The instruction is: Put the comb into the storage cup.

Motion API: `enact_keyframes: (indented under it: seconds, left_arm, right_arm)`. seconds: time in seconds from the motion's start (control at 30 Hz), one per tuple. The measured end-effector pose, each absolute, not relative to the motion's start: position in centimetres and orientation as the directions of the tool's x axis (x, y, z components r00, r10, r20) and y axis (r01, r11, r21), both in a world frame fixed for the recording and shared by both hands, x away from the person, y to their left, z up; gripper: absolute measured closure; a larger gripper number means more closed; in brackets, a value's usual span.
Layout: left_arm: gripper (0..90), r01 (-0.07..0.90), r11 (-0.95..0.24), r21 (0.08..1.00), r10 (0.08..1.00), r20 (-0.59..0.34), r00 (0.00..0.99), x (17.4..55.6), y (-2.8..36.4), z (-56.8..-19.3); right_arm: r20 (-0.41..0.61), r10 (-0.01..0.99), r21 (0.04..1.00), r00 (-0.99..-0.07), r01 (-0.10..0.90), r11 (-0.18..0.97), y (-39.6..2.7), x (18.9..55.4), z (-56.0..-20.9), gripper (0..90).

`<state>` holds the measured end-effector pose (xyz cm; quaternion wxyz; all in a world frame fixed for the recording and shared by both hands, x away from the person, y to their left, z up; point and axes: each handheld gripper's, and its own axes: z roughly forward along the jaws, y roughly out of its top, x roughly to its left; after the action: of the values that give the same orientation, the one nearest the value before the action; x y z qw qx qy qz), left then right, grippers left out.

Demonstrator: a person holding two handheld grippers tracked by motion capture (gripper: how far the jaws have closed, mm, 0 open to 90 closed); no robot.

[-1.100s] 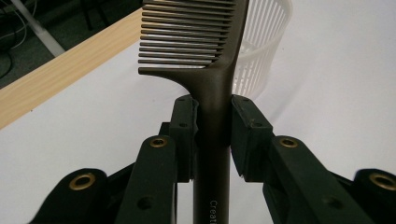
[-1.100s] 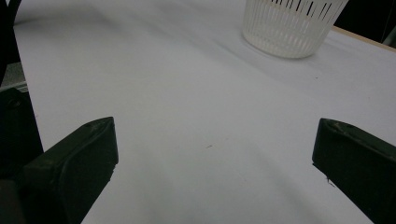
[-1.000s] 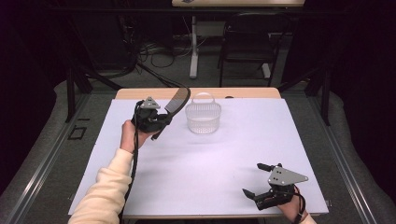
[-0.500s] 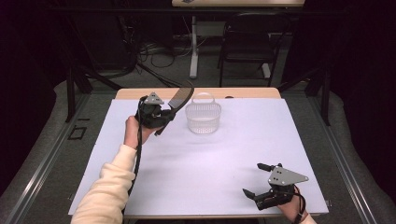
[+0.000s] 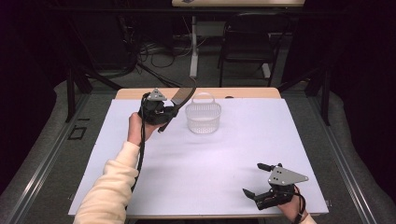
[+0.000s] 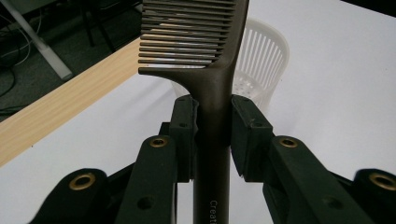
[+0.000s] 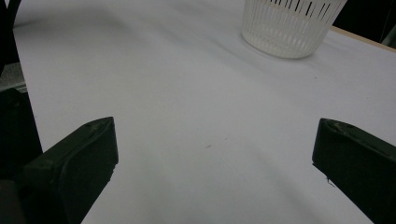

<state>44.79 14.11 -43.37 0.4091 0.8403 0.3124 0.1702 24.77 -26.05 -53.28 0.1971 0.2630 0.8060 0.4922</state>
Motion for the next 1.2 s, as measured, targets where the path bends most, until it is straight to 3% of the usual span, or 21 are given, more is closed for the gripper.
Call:
enact_keyframes:
  seconds: [1.2]
  left_arm:
    - [72.3, 0.331, -0.465, 0.821, 0.644, 0.056, 0.763, 46.5, 11.6, -43.0]
  right_arm:
    - [-0.063, 0.620, 0.896, -0.782, 0.229, 0.380, -26.1, 24.9, -53.3, 0.0]
